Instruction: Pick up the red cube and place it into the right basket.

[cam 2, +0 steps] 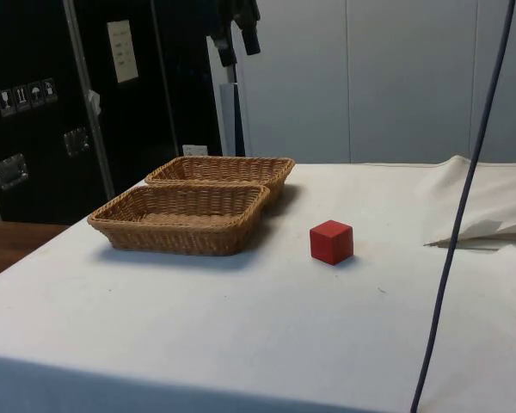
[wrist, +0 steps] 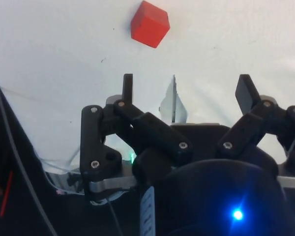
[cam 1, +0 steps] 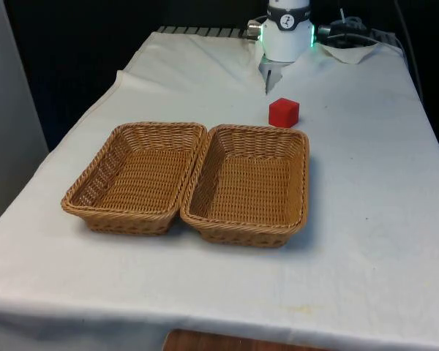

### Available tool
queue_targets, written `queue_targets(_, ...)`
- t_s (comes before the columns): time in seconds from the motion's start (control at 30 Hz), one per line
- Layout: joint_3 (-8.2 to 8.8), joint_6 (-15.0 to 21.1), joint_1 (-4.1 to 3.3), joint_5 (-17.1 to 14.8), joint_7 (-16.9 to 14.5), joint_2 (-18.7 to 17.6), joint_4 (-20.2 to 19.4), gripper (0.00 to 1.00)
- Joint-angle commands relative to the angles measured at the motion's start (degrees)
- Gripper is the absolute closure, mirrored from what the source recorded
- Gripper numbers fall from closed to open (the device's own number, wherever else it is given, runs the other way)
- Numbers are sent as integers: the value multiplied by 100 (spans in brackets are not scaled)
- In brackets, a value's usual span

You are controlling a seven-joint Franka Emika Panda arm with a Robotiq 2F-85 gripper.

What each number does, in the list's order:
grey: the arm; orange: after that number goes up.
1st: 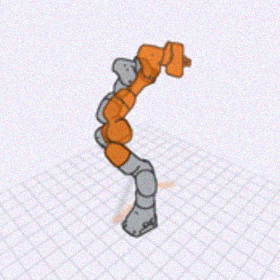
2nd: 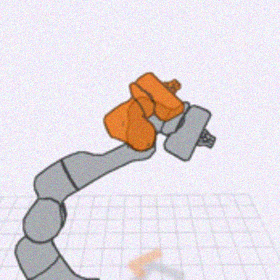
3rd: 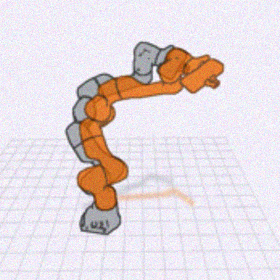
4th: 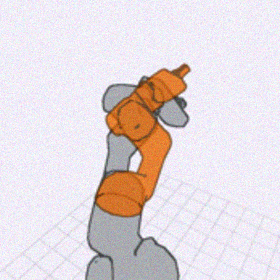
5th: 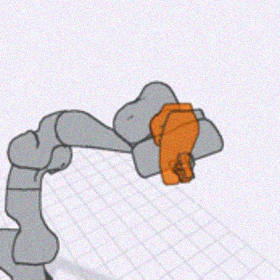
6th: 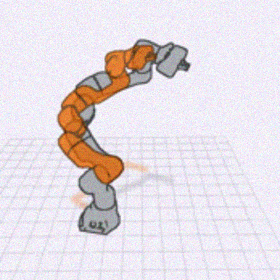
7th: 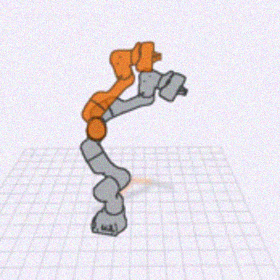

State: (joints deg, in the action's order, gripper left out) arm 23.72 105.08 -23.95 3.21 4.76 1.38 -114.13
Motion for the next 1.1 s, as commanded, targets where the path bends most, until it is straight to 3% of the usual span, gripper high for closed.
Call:
queue_targets(0.0, -11, 103, -6, 103, 109, 69, -97, 0)
queue_targets(0.1, -11, 40, 0, 80, 103, 46, -92, 0)
queue_targets(0.47, -80, 246, 0, 321, 527, 344, -487, 0)
queue_targets(0.67, -86, 206, 0, 286, 539, 401, -556, 0)
queue_targets(1.07, -172, 590, 17, 521, 871, 940, -1209, 0)
